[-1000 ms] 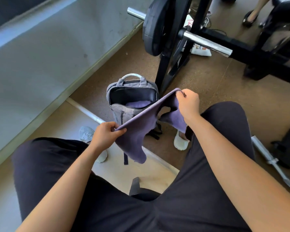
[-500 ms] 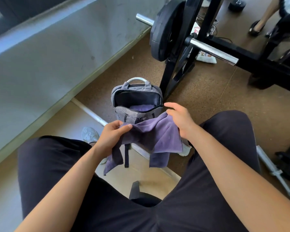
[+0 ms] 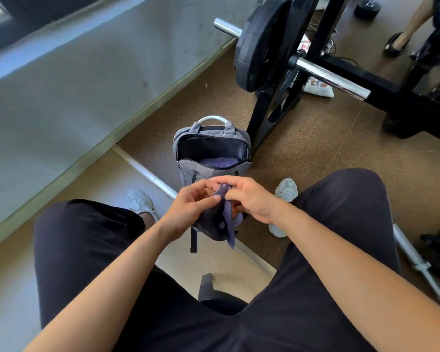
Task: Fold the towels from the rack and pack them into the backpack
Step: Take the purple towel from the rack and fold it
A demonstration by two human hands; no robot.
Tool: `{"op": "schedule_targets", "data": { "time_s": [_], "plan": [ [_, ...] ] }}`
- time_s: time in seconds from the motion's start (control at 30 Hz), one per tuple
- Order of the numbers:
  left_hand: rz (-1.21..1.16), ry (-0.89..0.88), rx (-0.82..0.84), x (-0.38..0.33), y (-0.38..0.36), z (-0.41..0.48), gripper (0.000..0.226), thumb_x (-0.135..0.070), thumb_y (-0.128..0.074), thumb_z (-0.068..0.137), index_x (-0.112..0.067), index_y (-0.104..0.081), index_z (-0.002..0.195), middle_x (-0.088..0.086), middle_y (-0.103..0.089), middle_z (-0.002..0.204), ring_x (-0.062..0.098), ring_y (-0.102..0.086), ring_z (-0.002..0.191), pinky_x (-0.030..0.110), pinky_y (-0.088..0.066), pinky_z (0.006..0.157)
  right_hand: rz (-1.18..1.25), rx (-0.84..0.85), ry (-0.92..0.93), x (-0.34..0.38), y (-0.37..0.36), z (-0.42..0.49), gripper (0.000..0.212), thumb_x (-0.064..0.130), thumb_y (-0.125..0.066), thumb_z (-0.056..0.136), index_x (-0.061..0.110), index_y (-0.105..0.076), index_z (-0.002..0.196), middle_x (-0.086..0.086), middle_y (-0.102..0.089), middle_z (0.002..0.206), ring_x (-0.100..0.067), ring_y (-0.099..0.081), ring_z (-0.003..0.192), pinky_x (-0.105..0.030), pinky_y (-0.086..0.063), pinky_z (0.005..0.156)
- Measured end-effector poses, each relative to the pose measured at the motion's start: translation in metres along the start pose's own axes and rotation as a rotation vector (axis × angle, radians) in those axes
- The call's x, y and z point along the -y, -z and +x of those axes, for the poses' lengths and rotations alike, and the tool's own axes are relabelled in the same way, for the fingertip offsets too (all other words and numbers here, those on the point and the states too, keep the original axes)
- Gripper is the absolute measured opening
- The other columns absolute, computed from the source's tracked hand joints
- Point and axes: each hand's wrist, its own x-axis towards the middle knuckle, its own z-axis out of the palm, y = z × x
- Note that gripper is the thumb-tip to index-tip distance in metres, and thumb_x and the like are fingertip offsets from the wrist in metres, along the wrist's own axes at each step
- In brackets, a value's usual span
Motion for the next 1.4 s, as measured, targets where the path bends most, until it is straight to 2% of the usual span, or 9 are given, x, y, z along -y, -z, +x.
{"op": "schedule_targets", "data": {
  "time_s": [0.13,0.27,0.43,0.53,0.63,0.8,0.93,1.03,1.4],
  "plan": [
    [0.052,-0.028,0.036,0.000,0.002,0.000,0.015,-0.002,-0.064,0.097,-0.013,-0.070,0.106,0.011,-0.072,0.096,0.021,-0.068,0.091,0.031,-0.055,0.087,-0.035,-0.060,0.018,-0.001,-0.003,-0.001,0.024,-0.001,-0.057,0.094,0.008,-0.068,0.114,-0.012,-0.072,0.094,-0.021,-0.069,0.083,-0.024,-0.054,0.069],
    [0.204,-0.033,0.013,0.001,0.004,0.001,0.030,0.005,-0.069,0.092,-0.013,-0.066,0.115,-0.003,-0.070,0.087,0.017,-0.065,0.081,0.029,-0.055,0.079,0.114,-0.194,-0.013,0.003,-0.001,0.001,0.017,-0.003,-0.052,0.096,0.010,-0.062,0.092,-0.014,-0.062,0.074,-0.019,-0.062,0.059,-0.026,-0.052,0.052],
    [0.394,-0.135,-0.123,0.008,0.012,0.002,0.024,0.000,-0.065,0.086,-0.022,-0.057,0.094,0.014,-0.061,0.080,0.021,-0.054,0.067,0.037,-0.044,0.061,0.421,-0.375,-0.082,0.003,0.013,0.004,0.019,0.000,-0.046,0.099,0.011,-0.059,0.091,-0.009,-0.057,0.069,-0.019,-0.060,0.059,-0.031,-0.055,0.060],
    [0.595,-0.173,-0.151,0.013,0.013,0.004,0.022,-0.003,-0.065,0.083,-0.024,-0.070,0.083,0.004,-0.069,0.076,0.018,-0.063,0.066,0.045,-0.054,0.065,0.559,-0.410,-0.102,0.004,0.017,0.004,0.018,0.001,-0.046,0.101,0.010,-0.059,0.093,-0.009,-0.058,0.068,-0.020,-0.062,0.059,-0.031,-0.057,0.060],
    [0.775,-0.234,-0.079,0.014,0.008,0.003,0.018,-0.017,-0.073,0.080,-0.024,-0.080,0.095,-0.009,-0.071,0.091,0.010,-0.068,0.082,0.036,-0.056,0.079,0.672,-0.411,-0.090,0.006,0.017,0.003,0.019,-0.001,-0.044,0.102,0.008,-0.058,0.093,-0.012,-0.061,0.069,-0.022,-0.066,0.058,-0.031,-0.060,0.059],
    [1.206,-0.392,-0.194,0.018,-0.003,0.002,0.040,-0.059,-0.073,0.075,-0.027,-0.077,0.099,-0.008,-0.062,0.093,0.015,-0.059,0.082,0.037,-0.048,0.069,0.780,-0.339,-0.047,0.006,0.015,0.002,0.013,-0.001,-0.046,0.102,0.004,-0.058,0.106,-0.017,-0.066,0.084,-0.025,-0.071,0.077,-0.037,-0.064,0.072],
    [1.342,-0.407,-0.260,0.023,-0.003,0.008,0.033,-0.056,-0.072,0.077,-0.027,-0.075,0.093,-0.004,-0.058,0.091,0.020,-0.057,0.080,0.039,-0.044,0.066,0.791,-0.319,-0.033,0.007,0.015,0.002,0.012,-0.001,-0.048,0.102,0.004,-0.058,0.107,-0.017,-0.069,0.084,-0.025,-0.073,0.078,-0.038,-0.063,0.076],
    [1.307,-0.456,-0.293,0.024,-0.001,0.009,0.015,-0.035,-0.071,0.080,-0.021,-0.074,0.082,-0.003,-0.059,0.082,0.026,-0.062,0.074,0.040,-0.045,0.061,0.697,-0.349,-0.025,0.007,0.018,0.001,0.012,-0.001,-0.048,0.102,0.006,-0.058,0.103,-0.015,-0.068,0.083,-0.024,-0.071,0.075,-0.036,-0.064,0.073],
    [0.919,-0.471,-0.470,0.005,0.010,0.001,0.004,-0.021,-0.079,0.086,-0.018,-0.081,0.087,-0.009,-0.074,0.085,0.007,-0.068,0.078,0.027,-0.055,0.075,-0.115,-0.549,-0.085,-0.001,0.035,0.001,0.012,0.000,-0.057,0.093,-0.001,-0.066,0.101,-0.026,-0.073,0.083,-0.023,-0.072,0.061,-0.028,-0.059,0.054]
  ]
}}
